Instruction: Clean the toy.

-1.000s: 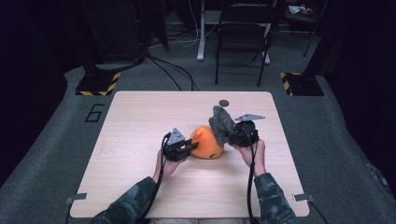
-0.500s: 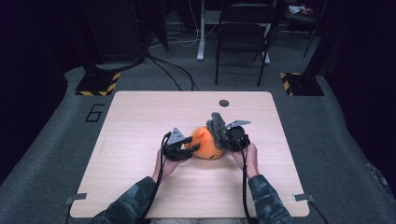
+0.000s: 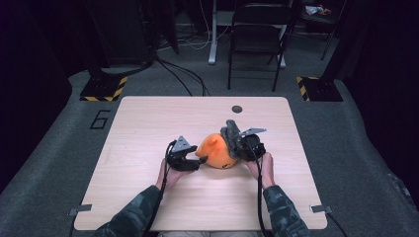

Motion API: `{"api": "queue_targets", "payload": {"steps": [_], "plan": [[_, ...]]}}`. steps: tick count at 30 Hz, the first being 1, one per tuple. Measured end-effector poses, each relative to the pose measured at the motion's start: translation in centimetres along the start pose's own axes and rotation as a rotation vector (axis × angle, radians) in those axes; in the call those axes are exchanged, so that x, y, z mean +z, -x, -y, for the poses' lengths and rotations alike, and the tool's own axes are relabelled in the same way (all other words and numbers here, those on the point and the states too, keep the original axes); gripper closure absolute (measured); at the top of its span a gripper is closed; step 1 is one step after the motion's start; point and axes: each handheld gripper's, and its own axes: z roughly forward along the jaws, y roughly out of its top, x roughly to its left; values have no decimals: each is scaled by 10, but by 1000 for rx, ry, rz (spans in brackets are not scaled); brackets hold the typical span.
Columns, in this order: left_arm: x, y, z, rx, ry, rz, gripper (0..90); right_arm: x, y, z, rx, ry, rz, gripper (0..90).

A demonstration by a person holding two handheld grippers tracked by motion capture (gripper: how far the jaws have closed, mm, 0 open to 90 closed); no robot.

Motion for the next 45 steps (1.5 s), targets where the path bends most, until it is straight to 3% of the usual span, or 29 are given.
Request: {"api": "queue_targets", "payload": {"steps": [2,3,4,5,6,8,10,11,14,16,17,18,20,21,22,25,26,29,30,31,33,35,36,39,40,42,45], "plan": [[1,0,1,4,-9,10,422,0,0,0,-1,1,3,730],[3,2,2,8,-5,-4,422,0,1,0,-3,-1,3,730],[3,2,3,12,-1,-2,569,1,2,0,4,-4,-1,730],[4,4,3,18,6,-12,569,1,2,0,4,-4,-1,730],[5,6,1,29,15,-22,668,0,3,-1,10,-3,-3,730],[5,7,0,44,22,-33,737,-3,3,-3,23,-5,-2,731],[5,11,-2,60,27,-45,762,-7,5,-5,10,11,9,733],[3,13,-5,91,42,-64,769,-10,5,-6,18,18,10,734],[1,13,-10,101,60,-67,777,-18,7,-10,23,43,9,736],[-1,14,-13,111,68,-64,783,-37,8,-19,20,105,-6,736],[-2,15,-15,118,74,-61,783,-37,8,-19,20,105,-6,736],[-5,19,-18,142,88,-59,786,-48,2,-25,20,156,-27,735],[-5,24,-22,163,90,-48,790,-52,-7,-28,3,181,-35,735],[-5,24,-22,163,90,-48,791,-52,-7,-28,3,181,-35,735],[-3,28,-23,191,88,-51,791,-45,-16,-28,-23,141,-36,735],[0,29,-20,176,87,-52,778,-30,-17,-23,-47,105,-8,738],[2,26,-18,160,82,-43,757,-18,-13,-17,-16,77,-15,742],[1,23,-18,152,77,-46,680,-13,-8,-13,-17,65,-19,744],[0,21,-18,145,77,-53,630,-12,-10,-12,7,66,-19,744],[-1,20,-18,140,71,-51,519,-11,-10,-12,5,66,-16,745],[-1,17,-14,102,36,-62,433,-10,-10,-11,-15,68,-15,745],[-2,14,-12,85,33,-62,418,-10,-8,-10,-23,60,-15,746],[-1,12,-10,54,42,-63,418,-10,-8,-10,-23,60,-15,746],[1,9,-8,7,54,-40,529,-8,-5,-9,-6,59,-16,746],[4,14,-8,14,78,-52,645,-9,-5,-9,-11,53,-14,746],[5,16,-9,29,80,-68,756,-10,-5,-9,-5,53,-5,745],[5,19,-12,49,90,-78,810,-12,-2,-11,9,59,-6,745]]}}
